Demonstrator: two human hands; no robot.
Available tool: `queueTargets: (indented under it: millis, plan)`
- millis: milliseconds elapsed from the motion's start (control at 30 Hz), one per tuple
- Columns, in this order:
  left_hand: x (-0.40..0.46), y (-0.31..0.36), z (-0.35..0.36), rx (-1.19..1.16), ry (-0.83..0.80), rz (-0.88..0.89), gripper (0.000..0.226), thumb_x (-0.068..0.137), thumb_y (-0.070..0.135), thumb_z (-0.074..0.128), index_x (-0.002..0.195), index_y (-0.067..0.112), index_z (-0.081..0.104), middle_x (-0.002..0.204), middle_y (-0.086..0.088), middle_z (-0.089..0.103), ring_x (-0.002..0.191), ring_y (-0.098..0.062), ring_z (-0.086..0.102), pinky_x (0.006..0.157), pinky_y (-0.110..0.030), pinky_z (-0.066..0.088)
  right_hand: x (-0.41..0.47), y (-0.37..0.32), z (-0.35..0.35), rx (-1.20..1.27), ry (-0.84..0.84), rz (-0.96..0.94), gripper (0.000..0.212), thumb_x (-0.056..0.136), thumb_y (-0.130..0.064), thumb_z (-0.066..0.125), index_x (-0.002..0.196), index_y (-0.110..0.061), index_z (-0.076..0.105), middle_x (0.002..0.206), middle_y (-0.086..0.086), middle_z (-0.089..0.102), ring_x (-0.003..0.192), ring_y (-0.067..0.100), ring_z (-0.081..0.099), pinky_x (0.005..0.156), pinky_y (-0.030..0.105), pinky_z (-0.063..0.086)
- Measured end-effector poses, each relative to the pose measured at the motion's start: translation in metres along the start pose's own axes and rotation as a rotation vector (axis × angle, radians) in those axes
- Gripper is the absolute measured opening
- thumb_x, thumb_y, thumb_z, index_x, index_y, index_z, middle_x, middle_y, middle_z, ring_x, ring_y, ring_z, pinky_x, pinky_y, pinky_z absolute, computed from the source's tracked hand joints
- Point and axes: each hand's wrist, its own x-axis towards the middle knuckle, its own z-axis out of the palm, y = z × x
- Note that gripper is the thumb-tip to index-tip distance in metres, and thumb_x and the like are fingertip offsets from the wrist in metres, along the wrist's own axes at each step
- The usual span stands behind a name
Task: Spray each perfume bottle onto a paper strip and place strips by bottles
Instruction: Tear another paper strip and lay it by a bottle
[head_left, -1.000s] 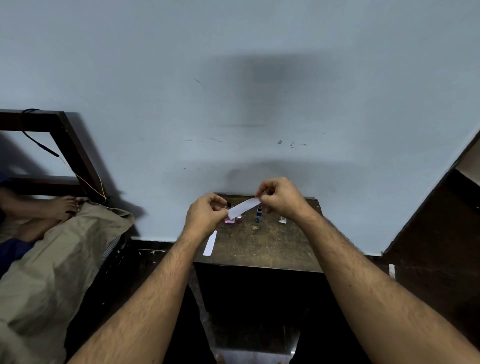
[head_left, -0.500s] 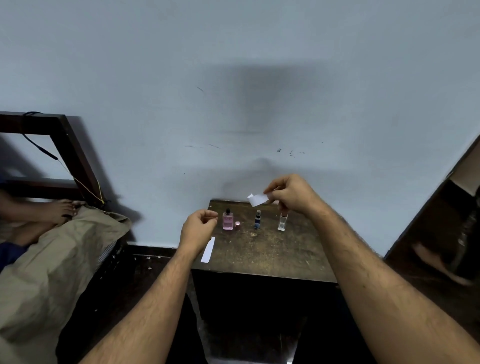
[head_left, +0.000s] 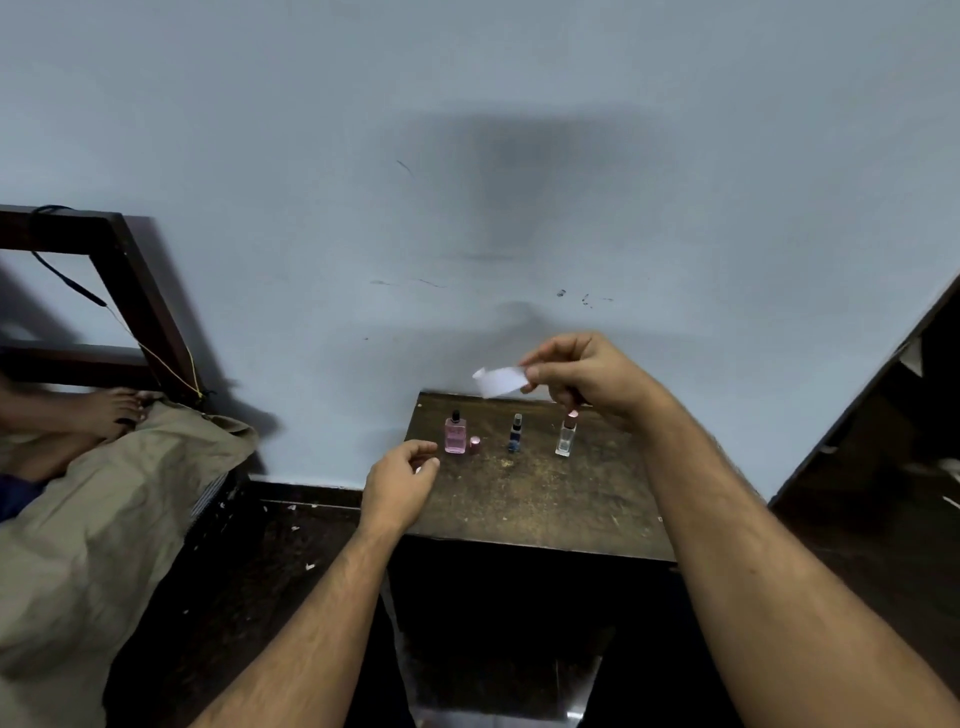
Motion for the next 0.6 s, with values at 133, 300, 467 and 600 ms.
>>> queueTargets:
  millis: [133, 300, 467, 600]
  plan:
    - [-0.003, -0.013, 0.006, 0.058, 0.017, 0.004, 0.026, 0.088, 0.027, 0.062, 0.113, 0.024, 0.07, 0.11, 0.005, 0.072, 0.104, -0.014, 0.065, 0.092, -0.031, 0.051, 0.013, 0.027, 0.001, -0.572, 0.313, 0.06, 0.013, 0.083, -0.009, 0.07, 0.085, -0.021, 0.075, 0.068, -0.009, 0.069, 0.059, 0.005, 0.061, 0.059, 0.027, 0.051]
    - [-0.015, -0.026, 0.013, 0.153, 0.035, 0.085, 0.031, 0.092, 0.027, 0.059, 0.122, 0.023, 0.067, 0.12, 0.006, 0.068, 0.11, -0.016, 0.062, 0.093, -0.031, 0.048, 0.007, 0.035, -0.002, -0.076, 0.172, 0.061, 0.013, 0.084, -0.002, 0.07, 0.083, -0.015, 0.073, 0.061, -0.004, 0.069, 0.045, 0.01, 0.049, 0.043, 0.02, 0.04]
    - [-0.019, -0.043, 0.022, 0.18, 0.005, 0.101, 0.035, 0.093, 0.023, 0.06, 0.127, 0.02, 0.062, 0.128, 0.004, 0.064, 0.117, -0.016, 0.06, 0.097, -0.03, 0.044, 0.009, 0.029, -0.001, 0.271, 0.136, 0.063, 0.008, 0.079, -0.006, 0.072, 0.086, -0.011, 0.071, 0.07, 0.008, 0.069, 0.042, 0.012, 0.047, 0.048, 0.025, 0.042]
    - [-0.016, -0.044, 0.025, 0.221, -0.018, 0.169, 0.045, 0.095, 0.034, 0.059, 0.138, 0.02, 0.055, 0.144, 0.005, 0.052, 0.133, -0.014, 0.047, 0.109, -0.032, 0.037, 0.019, 0.056, 0.007, -0.74, 0.32, 0.074, 0.009, 0.081, -0.014, 0.071, 0.083, -0.022, 0.074, 0.067, -0.01, 0.066, 0.062, 0.008, 0.06, 0.062, 0.028, 0.047]
